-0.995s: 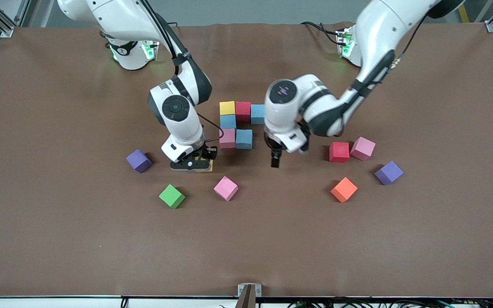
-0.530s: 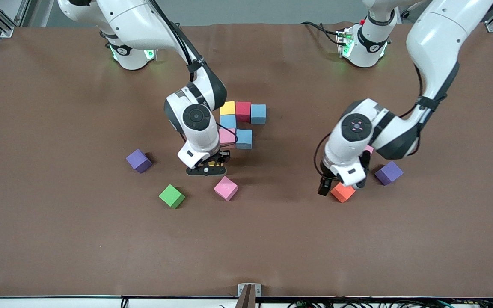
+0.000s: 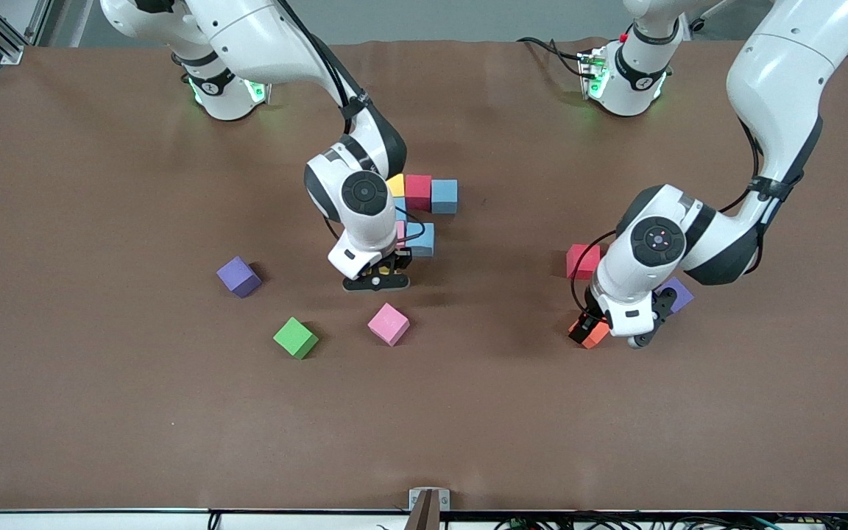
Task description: Arrange 11 blocks into digit 3
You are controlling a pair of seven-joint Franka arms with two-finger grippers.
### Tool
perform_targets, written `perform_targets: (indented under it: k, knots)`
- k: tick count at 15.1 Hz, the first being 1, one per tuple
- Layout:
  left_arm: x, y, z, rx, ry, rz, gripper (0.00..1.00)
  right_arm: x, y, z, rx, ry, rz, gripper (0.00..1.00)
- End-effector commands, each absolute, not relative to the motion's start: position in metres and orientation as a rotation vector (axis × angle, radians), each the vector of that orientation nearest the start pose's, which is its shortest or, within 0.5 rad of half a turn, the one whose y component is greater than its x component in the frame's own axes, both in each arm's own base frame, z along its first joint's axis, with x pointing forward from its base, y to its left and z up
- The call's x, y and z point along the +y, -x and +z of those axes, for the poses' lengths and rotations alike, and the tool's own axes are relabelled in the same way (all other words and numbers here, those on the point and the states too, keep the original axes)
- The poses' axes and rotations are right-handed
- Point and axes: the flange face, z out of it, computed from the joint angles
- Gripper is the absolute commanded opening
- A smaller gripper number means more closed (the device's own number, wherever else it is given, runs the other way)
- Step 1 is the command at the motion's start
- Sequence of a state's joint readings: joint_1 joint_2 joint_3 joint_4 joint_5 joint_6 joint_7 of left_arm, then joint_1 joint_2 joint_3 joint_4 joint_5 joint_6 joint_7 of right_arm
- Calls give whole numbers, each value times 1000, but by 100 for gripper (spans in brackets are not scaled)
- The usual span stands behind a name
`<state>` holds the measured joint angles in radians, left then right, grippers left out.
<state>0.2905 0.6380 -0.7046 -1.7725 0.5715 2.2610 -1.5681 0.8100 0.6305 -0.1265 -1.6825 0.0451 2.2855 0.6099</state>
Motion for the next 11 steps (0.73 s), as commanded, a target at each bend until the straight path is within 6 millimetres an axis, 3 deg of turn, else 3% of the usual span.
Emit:
perform_targets:
  k: [1,11]
  knots:
    - [-207,-635,259,-1333,2843,-108,100,441,-515,230,-86,3188,0,11]
    - [-193,-636,229,-1260,2840,-98,100,457,-503,225,-107,3189,-4,11]
